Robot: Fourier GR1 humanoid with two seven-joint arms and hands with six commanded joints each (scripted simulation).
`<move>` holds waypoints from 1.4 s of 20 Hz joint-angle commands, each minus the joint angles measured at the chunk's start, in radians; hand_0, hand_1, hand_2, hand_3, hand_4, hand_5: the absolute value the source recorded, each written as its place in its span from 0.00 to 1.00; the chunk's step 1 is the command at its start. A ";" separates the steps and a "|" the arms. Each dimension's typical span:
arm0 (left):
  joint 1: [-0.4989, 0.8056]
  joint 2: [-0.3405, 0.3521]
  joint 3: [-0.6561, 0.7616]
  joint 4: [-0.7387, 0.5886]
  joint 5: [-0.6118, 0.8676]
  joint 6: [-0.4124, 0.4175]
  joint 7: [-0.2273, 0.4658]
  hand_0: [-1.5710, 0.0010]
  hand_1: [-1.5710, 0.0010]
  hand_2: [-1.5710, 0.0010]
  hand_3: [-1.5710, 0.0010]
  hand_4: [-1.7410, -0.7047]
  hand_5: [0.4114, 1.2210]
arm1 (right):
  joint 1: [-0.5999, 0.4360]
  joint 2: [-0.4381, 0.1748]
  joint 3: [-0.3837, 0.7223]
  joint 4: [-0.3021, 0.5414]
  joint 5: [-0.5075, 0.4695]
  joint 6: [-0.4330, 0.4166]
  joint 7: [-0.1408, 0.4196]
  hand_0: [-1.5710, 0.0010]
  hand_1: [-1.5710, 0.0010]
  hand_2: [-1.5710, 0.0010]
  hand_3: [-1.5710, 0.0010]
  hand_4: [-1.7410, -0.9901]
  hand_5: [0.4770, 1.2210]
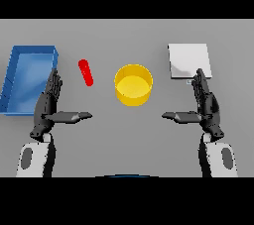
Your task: Pick up the red beaker and tilt it to pour out 1 green nut into yellow bowl. Pick up the yellow bowl and place it on the metallic measuring scale.
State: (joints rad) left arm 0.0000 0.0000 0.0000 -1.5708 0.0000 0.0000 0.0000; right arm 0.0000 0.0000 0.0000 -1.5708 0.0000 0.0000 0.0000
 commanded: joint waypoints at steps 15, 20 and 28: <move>0.087 0.054 -0.141 -0.181 -0.159 -0.016 0.106 1.00 1.00 1.00 1.00 0.58 0.29 | 0.054 -0.065 0.128 -0.100 0.260 -0.057 -0.077 1.00 1.00 1.00 1.00 0.81 0.17; -0.018 0.054 -0.097 -0.011 -0.143 -0.023 0.094 1.00 1.00 1.00 1.00 0.56 0.29 | 0.042 -0.057 0.122 -0.101 0.215 -0.028 -0.073 1.00 1.00 1.00 1.00 0.72 0.20; -0.261 0.061 -0.028 0.312 -0.148 -0.023 -0.010 1.00 1.00 1.00 1.00 0.54 0.28 | 0.058 -0.062 0.117 -0.115 0.198 -0.015 -0.088 1.00 1.00 1.00 1.00 0.68 0.20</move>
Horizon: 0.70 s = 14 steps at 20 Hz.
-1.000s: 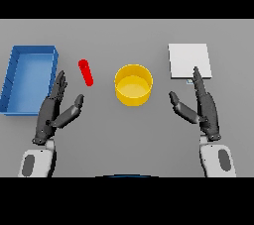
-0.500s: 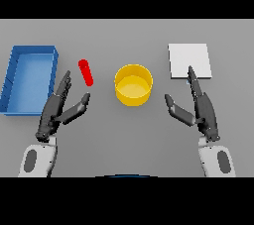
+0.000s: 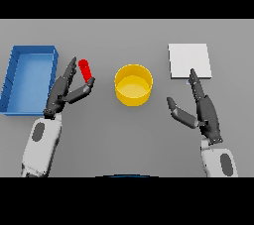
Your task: Pick up the red beaker and tilt it to pour out 1 green nut into yellow bowl. Pick up the yellow bowl and place it on the metallic measuring scale.
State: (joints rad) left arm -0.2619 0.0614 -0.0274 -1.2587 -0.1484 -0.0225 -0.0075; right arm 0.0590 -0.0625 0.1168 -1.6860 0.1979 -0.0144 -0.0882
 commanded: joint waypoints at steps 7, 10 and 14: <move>-0.139 -0.004 0.014 0.163 -0.040 0.032 -0.032 1.00 1.00 1.00 1.00 0.52 0.31 | -0.011 0.003 -0.006 0.011 -0.004 -0.003 0.006 1.00 1.00 1.00 1.00 0.68 0.21; -0.186 -0.019 0.026 0.228 -0.045 0.052 -0.027 1.00 1.00 1.00 1.00 0.52 0.32 | -0.009 0.003 -0.009 0.014 -0.006 -0.002 0.005 1.00 1.00 1.00 1.00 0.67 0.22; -0.239 -0.027 0.063 0.318 -0.028 0.065 -0.102 1.00 1.00 1.00 1.00 0.48 0.35 | -0.007 0.002 -0.013 0.016 -0.007 -0.005 0.011 1.00 1.00 1.00 1.00 0.66 0.22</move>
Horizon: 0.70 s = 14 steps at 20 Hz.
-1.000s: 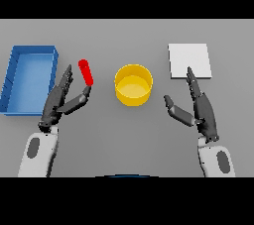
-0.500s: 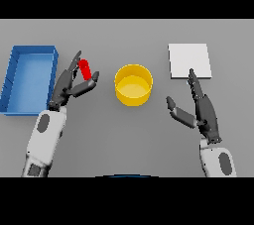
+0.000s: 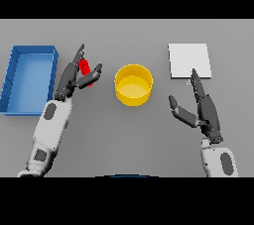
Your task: Pick up the red beaker and tilt it to pour out 1 green nut into yellow bowl. Pick up the yellow bowl and place it on the metallic measuring scale.
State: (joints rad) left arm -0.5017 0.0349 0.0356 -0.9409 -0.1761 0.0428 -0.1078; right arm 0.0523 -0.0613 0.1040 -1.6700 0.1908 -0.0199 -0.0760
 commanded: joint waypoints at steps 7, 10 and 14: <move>-0.077 -0.050 0.076 0.161 0.043 0.051 -0.136 0.76 0.74 0.71 0.67 0.32 0.57 | -0.001 0.004 0.006 -0.017 0.006 -0.005 0.015 1.00 1.00 1.00 1.00 0.67 0.23; -0.110 -0.042 0.060 0.191 -0.014 0.112 -0.121 0.42 0.40 0.37 0.37 0.18 0.78 | 0.000 0.001 -0.001 -0.011 -0.004 -0.001 0.008 1.00 1.00 1.00 1.00 0.67 0.23; -0.104 -0.043 0.042 0.187 -0.020 0.105 -0.147 0.17 0.16 0.15 0.21 0.14 0.91 | 0.003 0.010 -0.001 -0.011 -0.010 -0.002 -0.004 1.00 1.00 1.00 1.00 0.65 0.23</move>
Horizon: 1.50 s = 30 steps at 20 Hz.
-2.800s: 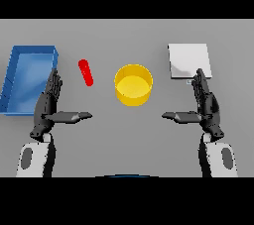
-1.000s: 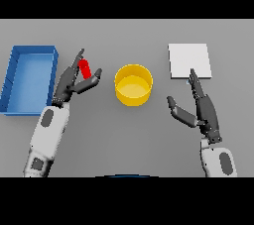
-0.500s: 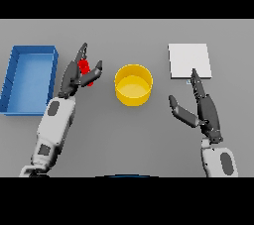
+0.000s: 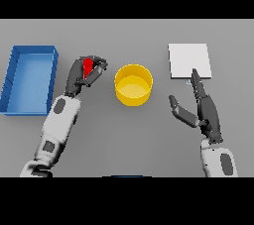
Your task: Pick up the red beaker and tilt it to pour out 1 green nut into yellow bowl. Pick up the yellow bowl and place it on the metallic measuring scale.
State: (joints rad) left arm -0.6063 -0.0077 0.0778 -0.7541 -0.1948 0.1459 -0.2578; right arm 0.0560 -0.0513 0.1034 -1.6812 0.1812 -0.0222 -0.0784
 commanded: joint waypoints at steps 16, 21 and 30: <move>-0.013 0.077 -0.034 -0.193 0.081 -0.128 0.088 0.01 0.01 0.01 0.01 0.02 0.89 | 0.013 -0.022 0.012 -0.001 0.046 -0.011 -0.064 1.00 1.00 1.00 1.00 0.69 0.25; -0.031 0.147 -0.119 -0.218 -0.010 -0.146 0.127 0.00 0.00 0.00 0.01 0.01 0.89 | -0.006 -0.022 0.008 0.008 0.051 -0.017 -0.026 1.00 1.00 1.00 1.00 0.72 0.25; -0.170 0.259 -0.409 -0.234 -0.303 -0.225 0.293 0.00 0.00 0.00 0.00 0.00 0.91 | 0.009 -0.011 0.026 -0.013 0.050 -0.002 -0.005 1.00 1.00 1.00 1.00 0.74 0.26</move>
State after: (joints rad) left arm -0.7761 0.2514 -0.3308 -0.9887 -0.4968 -0.0790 0.0374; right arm 0.0661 -0.0623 0.1300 -1.6938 0.2312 -0.0238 -0.0841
